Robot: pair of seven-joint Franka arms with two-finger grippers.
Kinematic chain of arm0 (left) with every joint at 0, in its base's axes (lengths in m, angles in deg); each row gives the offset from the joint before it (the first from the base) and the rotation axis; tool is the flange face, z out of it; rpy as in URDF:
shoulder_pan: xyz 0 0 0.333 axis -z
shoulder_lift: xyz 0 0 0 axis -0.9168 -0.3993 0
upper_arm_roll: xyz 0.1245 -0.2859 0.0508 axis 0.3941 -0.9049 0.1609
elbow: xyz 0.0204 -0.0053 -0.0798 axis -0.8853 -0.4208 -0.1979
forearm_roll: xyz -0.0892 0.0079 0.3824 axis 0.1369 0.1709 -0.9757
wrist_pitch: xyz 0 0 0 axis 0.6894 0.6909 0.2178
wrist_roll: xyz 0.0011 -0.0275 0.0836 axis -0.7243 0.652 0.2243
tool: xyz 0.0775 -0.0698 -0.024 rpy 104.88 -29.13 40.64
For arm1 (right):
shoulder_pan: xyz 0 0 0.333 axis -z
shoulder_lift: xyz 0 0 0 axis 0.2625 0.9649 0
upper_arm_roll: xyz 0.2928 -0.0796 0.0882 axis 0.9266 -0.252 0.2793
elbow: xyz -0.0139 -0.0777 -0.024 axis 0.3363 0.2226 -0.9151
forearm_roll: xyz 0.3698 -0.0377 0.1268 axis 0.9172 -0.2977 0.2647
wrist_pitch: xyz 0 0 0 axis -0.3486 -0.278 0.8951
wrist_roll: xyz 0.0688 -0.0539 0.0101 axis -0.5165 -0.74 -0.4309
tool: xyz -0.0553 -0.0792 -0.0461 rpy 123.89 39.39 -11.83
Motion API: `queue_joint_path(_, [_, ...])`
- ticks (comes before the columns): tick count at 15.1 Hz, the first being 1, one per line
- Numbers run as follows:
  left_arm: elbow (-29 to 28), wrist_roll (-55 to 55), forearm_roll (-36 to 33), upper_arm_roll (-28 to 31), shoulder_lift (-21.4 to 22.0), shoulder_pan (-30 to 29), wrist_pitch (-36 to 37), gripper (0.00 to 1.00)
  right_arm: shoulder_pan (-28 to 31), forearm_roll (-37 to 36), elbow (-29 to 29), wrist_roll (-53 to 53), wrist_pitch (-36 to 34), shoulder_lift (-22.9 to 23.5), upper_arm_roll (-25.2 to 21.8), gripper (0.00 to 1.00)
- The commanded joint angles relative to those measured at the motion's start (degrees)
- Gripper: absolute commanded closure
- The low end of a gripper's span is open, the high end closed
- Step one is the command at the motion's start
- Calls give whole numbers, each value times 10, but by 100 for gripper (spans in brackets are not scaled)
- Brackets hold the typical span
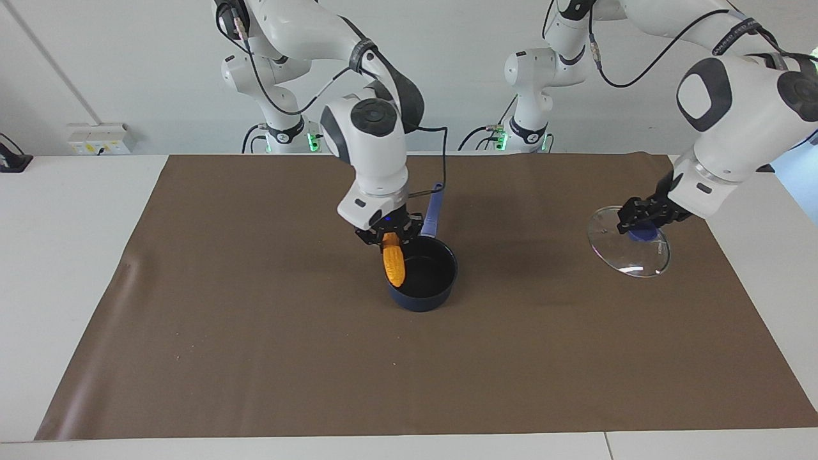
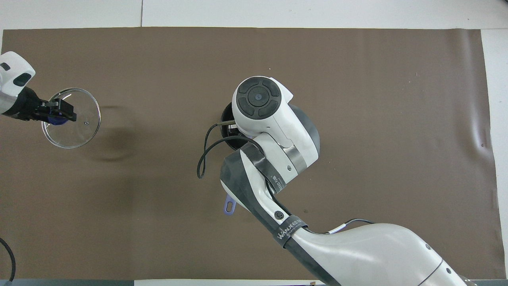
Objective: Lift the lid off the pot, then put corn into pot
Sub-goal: 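Lift the glass lid off the pot and carry it aside with the left gripper, then lower the corn into the pot and open the right gripper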
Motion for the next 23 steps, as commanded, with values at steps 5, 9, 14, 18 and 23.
queue_joint_path(5, [-104, -27, -27, -6, 12, 1, -101, 100, 2, -5, 46, 9, 47, -4, 1, 100])
queue_joint_path(9, [-119, -27, -27, -6, 10, 4, -111, 100, 5, -5, 52, 10, 90, 1, 1, 100])
queue_joint_path(14, [-144, -25, -27, -6, 15, 3, -132, 100, 5, -3, 54, 18, 91, 1, 1, 0])
queue_joint_path(18, [-142, -27, -27, -6, 15, 4, -131, 50, 44, -13, -14, -15, -2, -6, -6, 0])
queue_joint_path(23, [-83, -24, -28, -9, 19, 14, -79, 0, 177, -21, -16, -160, -72, -83, -7, 0])
